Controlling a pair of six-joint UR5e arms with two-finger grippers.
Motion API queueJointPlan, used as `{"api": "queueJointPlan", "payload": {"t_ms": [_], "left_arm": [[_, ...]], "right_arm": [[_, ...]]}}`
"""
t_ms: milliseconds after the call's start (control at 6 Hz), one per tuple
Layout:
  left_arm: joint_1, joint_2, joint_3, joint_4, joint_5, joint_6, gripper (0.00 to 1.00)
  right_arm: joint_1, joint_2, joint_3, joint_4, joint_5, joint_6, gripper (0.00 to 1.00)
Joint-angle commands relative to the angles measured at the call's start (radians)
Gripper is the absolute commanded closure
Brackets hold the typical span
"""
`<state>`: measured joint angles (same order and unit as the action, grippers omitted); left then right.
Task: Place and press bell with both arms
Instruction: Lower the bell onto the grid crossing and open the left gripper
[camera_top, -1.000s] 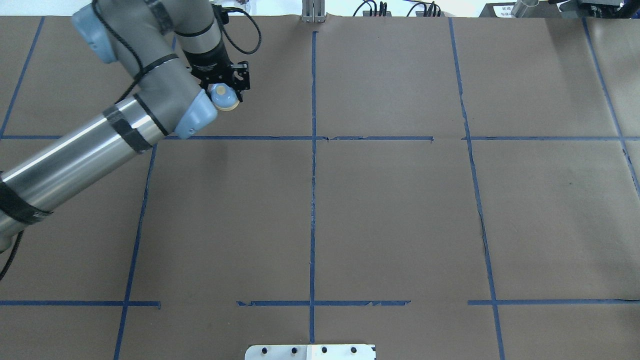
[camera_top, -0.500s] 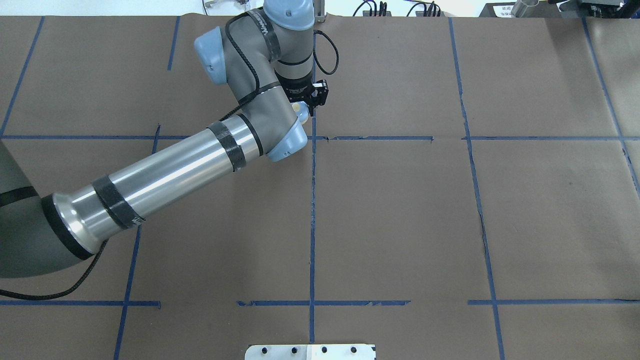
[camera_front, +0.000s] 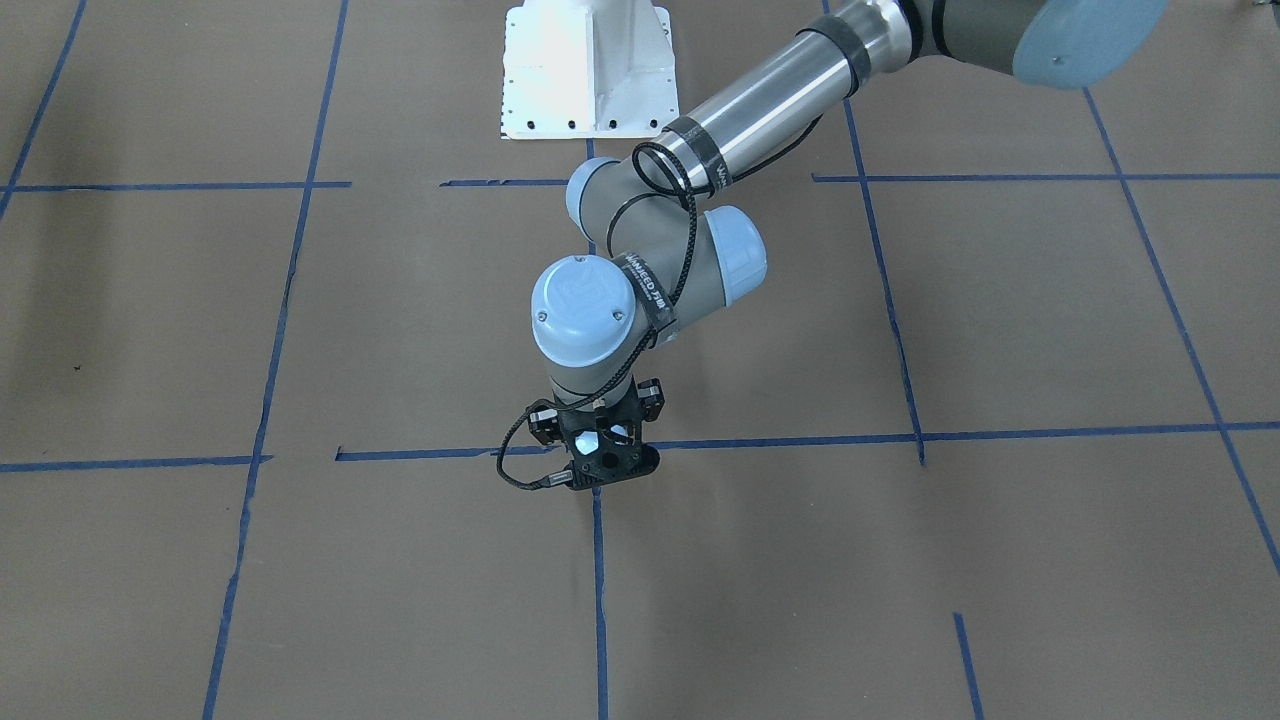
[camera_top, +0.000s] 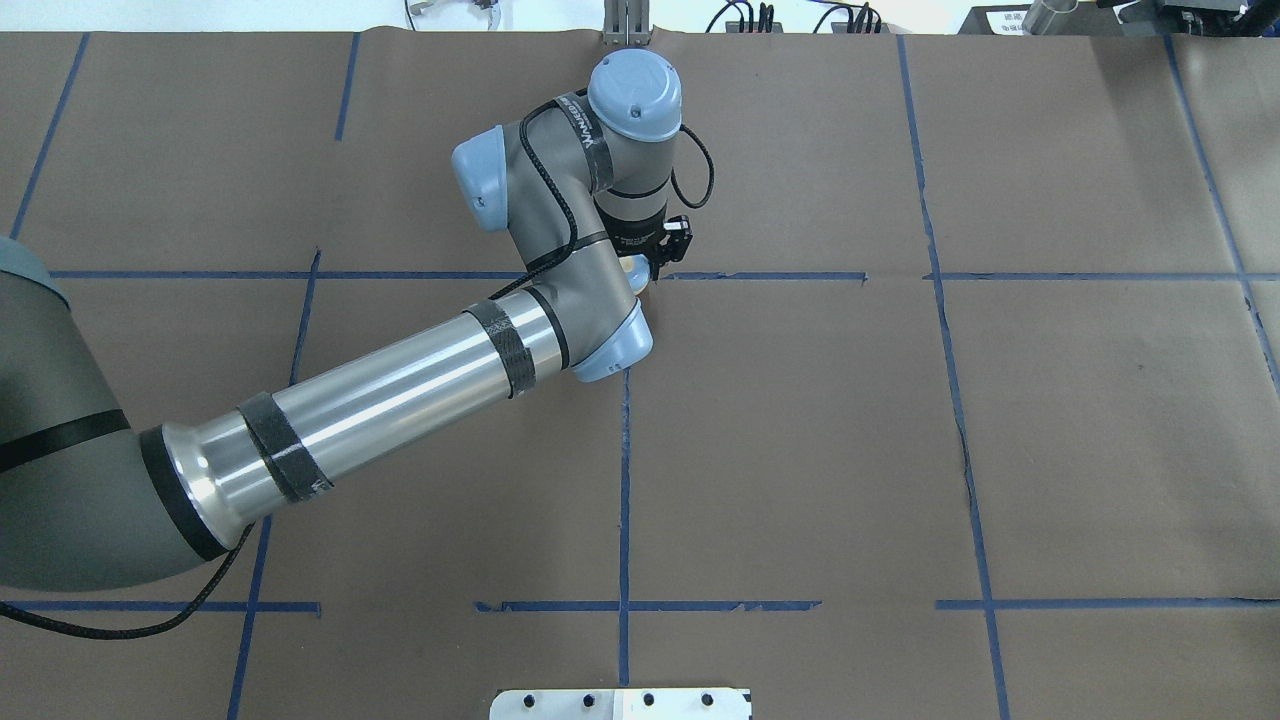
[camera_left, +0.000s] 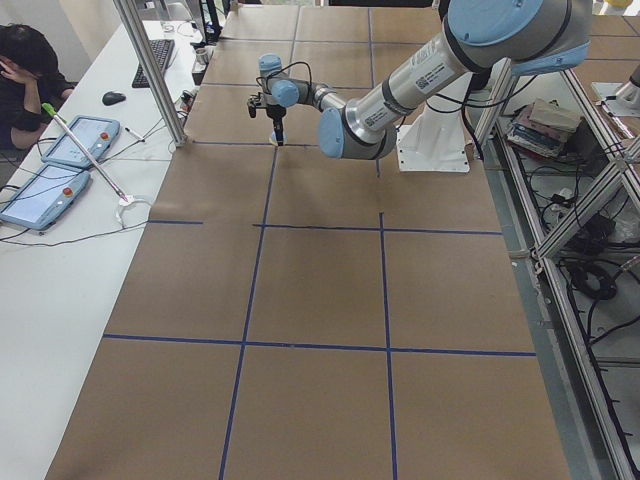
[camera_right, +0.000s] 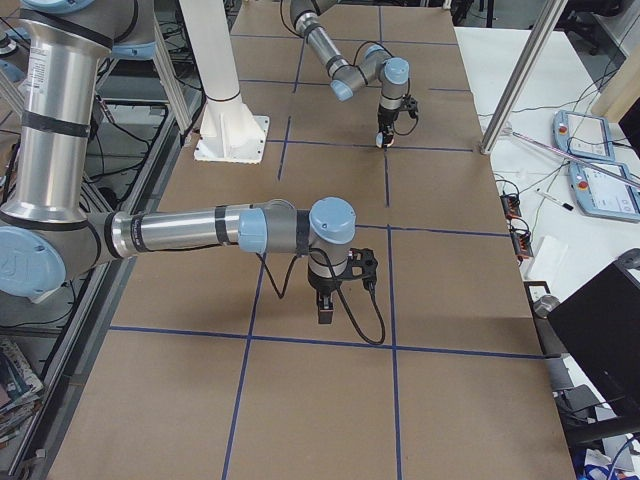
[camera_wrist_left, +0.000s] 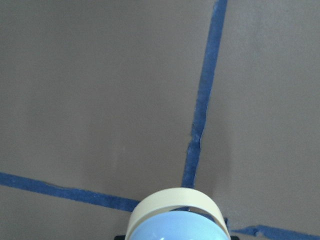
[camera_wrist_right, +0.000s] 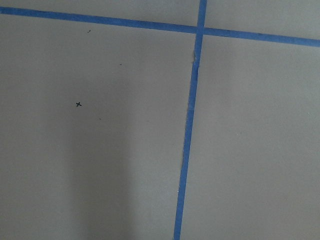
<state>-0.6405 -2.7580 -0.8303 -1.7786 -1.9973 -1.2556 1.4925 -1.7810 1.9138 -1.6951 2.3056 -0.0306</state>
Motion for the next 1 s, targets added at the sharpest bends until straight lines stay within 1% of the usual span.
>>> {"api": "queueJointPlan", "payload": {"t_ms": [0,167,333,500,667,833], "left_arm": [[0.001,0.000,0.000,-0.001,-0.007,0.007,0.98],[0.001,0.000,0.000,-0.001,-0.012,0.016,0.98],[0.001,0.004,-0.003,0.002,-0.059,0.037,0.98],[0.001,0.008,-0.007,0.002,-0.069,0.038,0.97],[0.002,0.015,-0.007,0.002,-0.069,0.038,0.92],[0.001,0.024,-0.013,0.001,-0.072,0.038,0.60]], "right_arm": [[0.000,-0.001,-0.001,0.000,0.000,0.000,0.00],[0.000,0.000,-0.005,0.000,0.000,0.000,0.00],[0.000,0.000,-0.007,0.000,0.000,0.000,0.00],[0.000,0.000,-0.007,0.000,0.000,0.000,0.00],[0.000,0.000,-0.009,0.000,0.000,0.000,0.00],[0.000,0.000,-0.009,0.000,0.000,0.000,0.00]]}}
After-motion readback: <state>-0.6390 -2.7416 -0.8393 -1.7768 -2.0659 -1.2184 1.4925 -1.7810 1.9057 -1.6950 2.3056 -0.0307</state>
